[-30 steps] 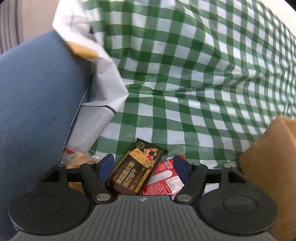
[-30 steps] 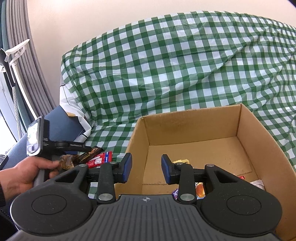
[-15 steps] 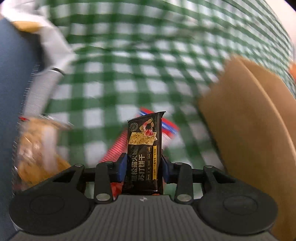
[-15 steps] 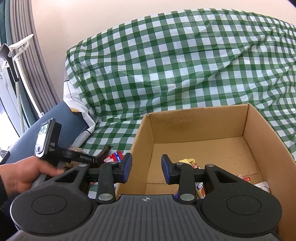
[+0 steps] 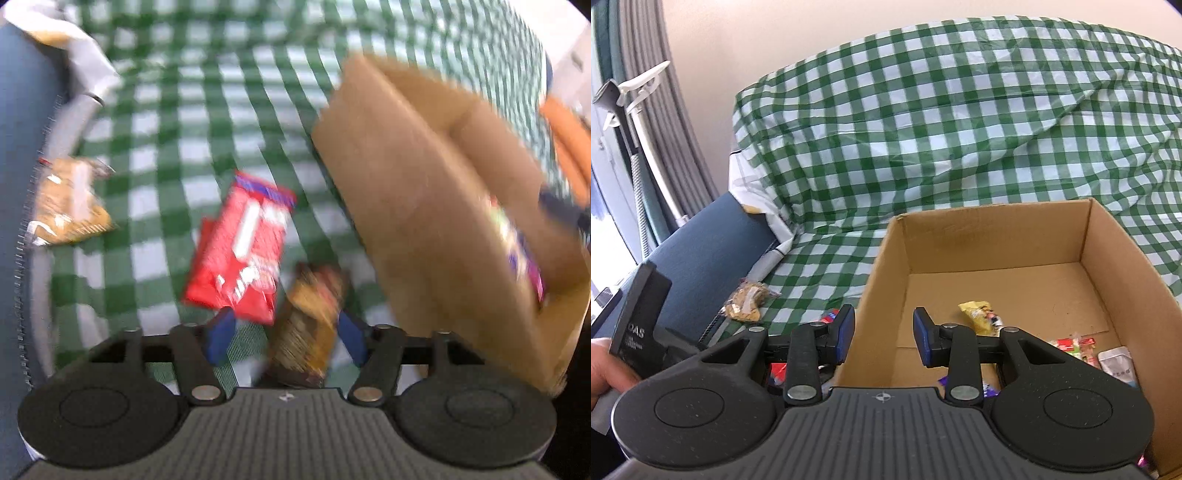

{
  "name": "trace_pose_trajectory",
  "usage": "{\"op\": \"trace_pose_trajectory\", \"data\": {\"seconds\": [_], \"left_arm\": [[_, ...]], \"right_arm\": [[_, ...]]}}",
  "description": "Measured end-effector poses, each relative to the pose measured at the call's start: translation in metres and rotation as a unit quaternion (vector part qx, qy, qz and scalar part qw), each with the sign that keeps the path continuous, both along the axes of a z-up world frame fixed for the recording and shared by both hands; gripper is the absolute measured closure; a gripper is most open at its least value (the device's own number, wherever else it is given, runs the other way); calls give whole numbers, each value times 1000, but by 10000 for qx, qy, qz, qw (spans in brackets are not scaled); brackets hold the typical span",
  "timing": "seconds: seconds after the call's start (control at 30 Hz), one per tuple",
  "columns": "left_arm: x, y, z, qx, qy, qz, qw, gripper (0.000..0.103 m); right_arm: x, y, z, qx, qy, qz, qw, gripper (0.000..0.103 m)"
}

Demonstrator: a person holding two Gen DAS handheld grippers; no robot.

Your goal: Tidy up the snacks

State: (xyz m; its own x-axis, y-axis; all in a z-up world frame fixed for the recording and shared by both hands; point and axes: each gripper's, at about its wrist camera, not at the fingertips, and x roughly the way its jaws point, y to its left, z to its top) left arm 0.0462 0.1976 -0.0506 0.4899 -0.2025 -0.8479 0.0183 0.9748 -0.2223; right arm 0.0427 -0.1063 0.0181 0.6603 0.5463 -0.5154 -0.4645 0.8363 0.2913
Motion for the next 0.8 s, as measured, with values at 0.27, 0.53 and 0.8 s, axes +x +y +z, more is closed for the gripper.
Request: {"op": "trace_pose_trajectory", "data": {"seconds": [0.27,0.53,0.8], "left_arm": [[11,46,16,-402,-523,1424,9876,43],[4,68,26,-32,-719,2046,9762,48],[10,84,31,985,-994,2332,9623,48]], "right_arm": [[-27,36,7,-223,-252,831,9960,66],[-56,119,-12,-775,-11,1239,9893,48],[-45,171,-59,-1308,507,732,9874,24]]}}
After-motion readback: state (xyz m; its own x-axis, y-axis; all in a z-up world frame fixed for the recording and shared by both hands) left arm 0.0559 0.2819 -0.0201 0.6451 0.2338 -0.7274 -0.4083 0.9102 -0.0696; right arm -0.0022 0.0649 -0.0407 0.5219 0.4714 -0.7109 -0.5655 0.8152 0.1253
